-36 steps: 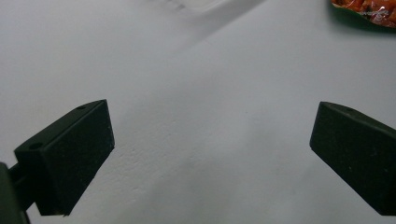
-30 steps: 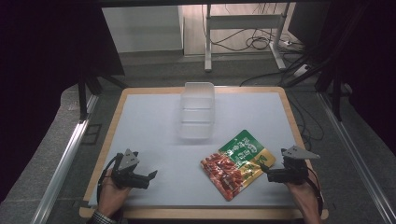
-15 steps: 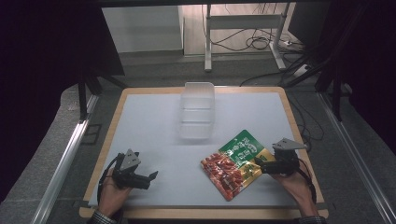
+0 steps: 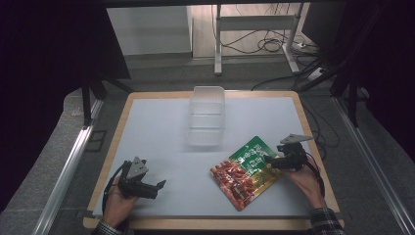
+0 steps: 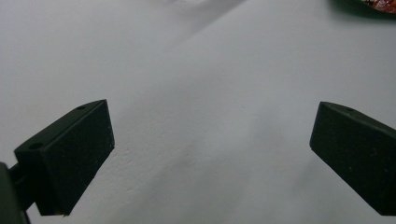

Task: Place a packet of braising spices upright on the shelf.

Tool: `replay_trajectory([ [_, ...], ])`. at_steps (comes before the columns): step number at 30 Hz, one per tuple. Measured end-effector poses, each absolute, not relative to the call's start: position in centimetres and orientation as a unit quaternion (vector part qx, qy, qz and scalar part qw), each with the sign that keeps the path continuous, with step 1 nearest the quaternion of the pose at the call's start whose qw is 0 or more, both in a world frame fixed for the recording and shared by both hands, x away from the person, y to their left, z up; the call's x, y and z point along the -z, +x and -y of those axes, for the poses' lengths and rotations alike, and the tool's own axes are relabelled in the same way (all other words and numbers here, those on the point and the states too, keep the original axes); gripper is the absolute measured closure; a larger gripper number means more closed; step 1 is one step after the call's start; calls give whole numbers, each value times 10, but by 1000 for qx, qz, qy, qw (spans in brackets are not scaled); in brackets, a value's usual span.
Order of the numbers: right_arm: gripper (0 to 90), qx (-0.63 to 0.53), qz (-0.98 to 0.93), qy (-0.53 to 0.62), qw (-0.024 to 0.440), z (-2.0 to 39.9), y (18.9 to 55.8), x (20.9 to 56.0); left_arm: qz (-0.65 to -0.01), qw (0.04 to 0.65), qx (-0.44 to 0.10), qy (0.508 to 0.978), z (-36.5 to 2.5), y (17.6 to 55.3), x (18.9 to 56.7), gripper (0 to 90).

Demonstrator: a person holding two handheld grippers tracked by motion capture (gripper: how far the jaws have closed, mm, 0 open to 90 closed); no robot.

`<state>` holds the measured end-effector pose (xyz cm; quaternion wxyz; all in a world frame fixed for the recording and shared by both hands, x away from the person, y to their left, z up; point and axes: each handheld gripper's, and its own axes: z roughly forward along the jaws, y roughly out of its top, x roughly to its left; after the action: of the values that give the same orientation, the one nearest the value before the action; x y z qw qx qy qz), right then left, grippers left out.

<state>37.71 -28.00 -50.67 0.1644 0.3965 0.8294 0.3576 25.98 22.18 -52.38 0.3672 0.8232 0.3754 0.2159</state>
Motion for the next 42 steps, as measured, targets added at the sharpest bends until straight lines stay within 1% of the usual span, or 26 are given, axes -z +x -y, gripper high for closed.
replay_trajectory([
  [4, 301, -358, -832, 396, 148, 280, 384, 509, -375, 365, -215, 824, -221, 260, 524, 0],
  [6, 346, -360, -835, 398, 126, 279, 387, 511, -375, 365, -215, 825, -221, 260, 524, 0],
  [10, 407, -366, -835, 397, 102, 278, 388, 511, -374, 364, -216, 825, -221, 260, 524, 0],
  [12, 431, -368, -836, 395, 100, 278, 387, 508, -374, 364, -216, 825, -221, 260, 524, 0],
  [18, 556, -386, -840, 368, 101, 272, 377, 494, -372, 362, -217, 827, -221, 260, 524, 0],
  [19, 556, -386, -840, 368, 101, 272, 377, 494, -372, 362, -217, 827, -221, 260, 524, 0],
  [20, 581, -373, -850, 359, 95, 266, 376, 496, -371, 361, -218, 827, -221, 260, 524, 0],
  [22, 600, -355, -861, 351, 97, 260, 376, 500, -371, 361, -218, 827, -221, 260, 524, 0],
  [24, 606, -348, -865, 349, 97, 257, 376, 501, -371, 361, -218, 827, -221, 260, 524, 0],
  [26, 661, -334, -870, 345, 108, 251, 374, 503, -371, 361, -218, 827, -220, 260, 524, 0],
  [27, 661, -334, -870, 345, 108, 251, 374, 503, -371, 361, -218, 827, -220, 260, 524, 0],
  [28, 752, -319, -874, 345, 124, 247, 373, 503, -371, 360, -219, 828, -220, 260, 524, 0],
  [29, 752, -319, -874, 345, 124, 247, 373, 503, -371, 360, -219, 828, -220, 260, 524, 0],
  [30, 840, -313, -874, 345, 136, 246, 372, 502, -371, 361, -220, 827, -221, 260, 523, 0],
  [31, 874, -308, -875, 344, 146, 246, 371, 501, -371, 362, -219, 827, -221, 260, 523, 0],
  [37, 889, -319, -870, 339, 162, 244, 366, 491, -376, 370, -218, 821, -221, 259, 523, 0],
  [42, 888, -330, -866, 339, 160, 243, 362, 482, -377, 372, -219, 819, -222, 259, 522, 0],
])
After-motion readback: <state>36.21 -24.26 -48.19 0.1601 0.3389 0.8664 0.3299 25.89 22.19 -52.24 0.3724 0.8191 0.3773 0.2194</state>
